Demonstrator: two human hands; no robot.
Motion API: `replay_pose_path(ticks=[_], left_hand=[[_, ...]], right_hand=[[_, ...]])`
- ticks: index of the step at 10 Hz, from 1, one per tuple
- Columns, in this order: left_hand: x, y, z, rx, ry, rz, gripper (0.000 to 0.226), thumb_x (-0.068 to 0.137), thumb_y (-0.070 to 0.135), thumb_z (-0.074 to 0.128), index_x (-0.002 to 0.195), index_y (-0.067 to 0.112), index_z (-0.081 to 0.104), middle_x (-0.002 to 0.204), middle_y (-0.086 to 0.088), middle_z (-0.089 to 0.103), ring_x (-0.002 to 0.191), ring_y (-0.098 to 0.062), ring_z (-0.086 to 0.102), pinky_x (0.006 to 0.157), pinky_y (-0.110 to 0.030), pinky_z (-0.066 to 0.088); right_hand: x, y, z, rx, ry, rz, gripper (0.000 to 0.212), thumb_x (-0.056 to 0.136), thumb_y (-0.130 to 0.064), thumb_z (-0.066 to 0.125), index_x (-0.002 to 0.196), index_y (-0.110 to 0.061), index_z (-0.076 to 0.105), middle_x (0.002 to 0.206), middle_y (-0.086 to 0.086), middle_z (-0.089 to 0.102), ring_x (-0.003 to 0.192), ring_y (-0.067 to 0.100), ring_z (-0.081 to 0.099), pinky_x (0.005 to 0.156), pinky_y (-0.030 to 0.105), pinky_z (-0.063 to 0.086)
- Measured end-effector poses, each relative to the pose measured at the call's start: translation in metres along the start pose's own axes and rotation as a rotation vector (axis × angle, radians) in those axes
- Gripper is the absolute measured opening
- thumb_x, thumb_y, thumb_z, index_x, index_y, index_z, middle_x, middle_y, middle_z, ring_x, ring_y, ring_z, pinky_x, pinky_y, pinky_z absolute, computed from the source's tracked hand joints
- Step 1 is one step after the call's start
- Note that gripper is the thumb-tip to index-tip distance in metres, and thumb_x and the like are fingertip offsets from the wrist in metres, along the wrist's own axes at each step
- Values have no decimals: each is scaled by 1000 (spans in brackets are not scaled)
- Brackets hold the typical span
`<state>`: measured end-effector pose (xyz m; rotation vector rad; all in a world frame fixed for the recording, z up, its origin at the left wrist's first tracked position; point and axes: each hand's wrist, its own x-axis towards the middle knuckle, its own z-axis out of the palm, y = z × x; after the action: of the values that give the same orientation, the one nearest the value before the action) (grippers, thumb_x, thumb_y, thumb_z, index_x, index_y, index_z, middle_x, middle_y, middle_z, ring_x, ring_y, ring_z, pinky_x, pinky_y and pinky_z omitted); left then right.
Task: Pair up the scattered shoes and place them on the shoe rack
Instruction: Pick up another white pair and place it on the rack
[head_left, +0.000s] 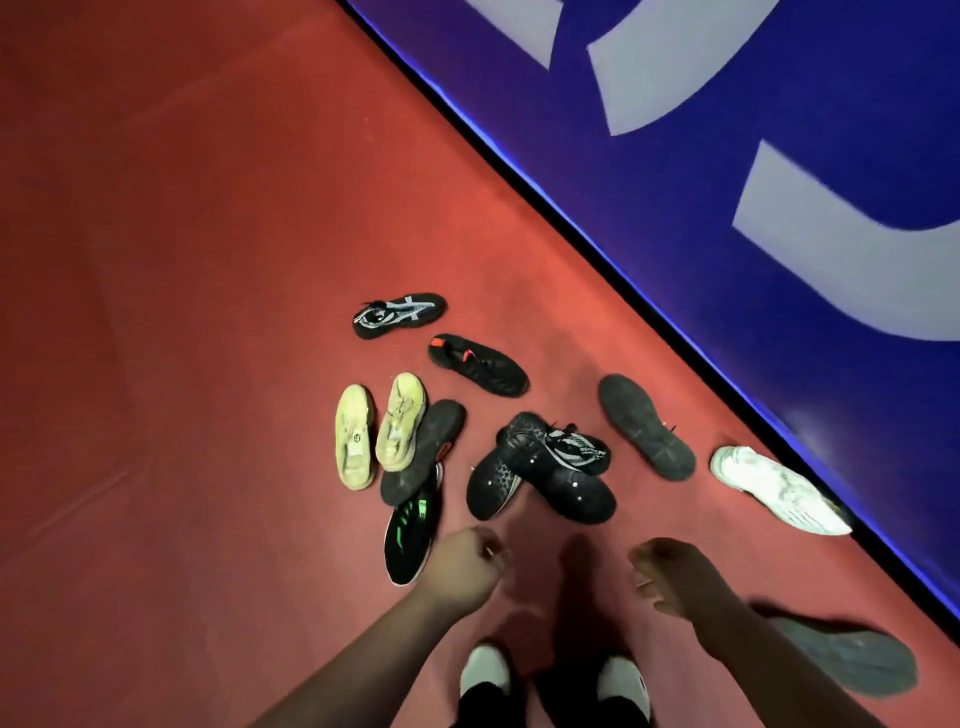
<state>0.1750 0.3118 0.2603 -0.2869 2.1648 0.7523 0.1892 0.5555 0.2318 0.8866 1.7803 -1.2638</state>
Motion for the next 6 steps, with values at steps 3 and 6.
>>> replay_pose_path(ticks=[3, 6], left_hand=[[178, -86, 64, 47, 75, -55, 23, 88, 14, 48, 94, 5, 67, 97, -18, 71, 90, -33, 68, 75, -32, 53], [343, -103, 69, 210, 212, -27, 41, 88, 24, 54, 126, 7, 56, 116, -19, 66, 109, -30, 62, 92, -30, 48]], right_hand=[[220, 31, 52, -299, -23, -136, 31, 92, -8, 56, 62, -14, 55, 57, 5, 52, 49, 17, 48, 46, 20, 41], [365, 35, 41, -782, 83, -400, 36, 84, -20, 63, 120, -19, 64, 121, 3, 63, 113, 20, 58, 95, 21, 41]])
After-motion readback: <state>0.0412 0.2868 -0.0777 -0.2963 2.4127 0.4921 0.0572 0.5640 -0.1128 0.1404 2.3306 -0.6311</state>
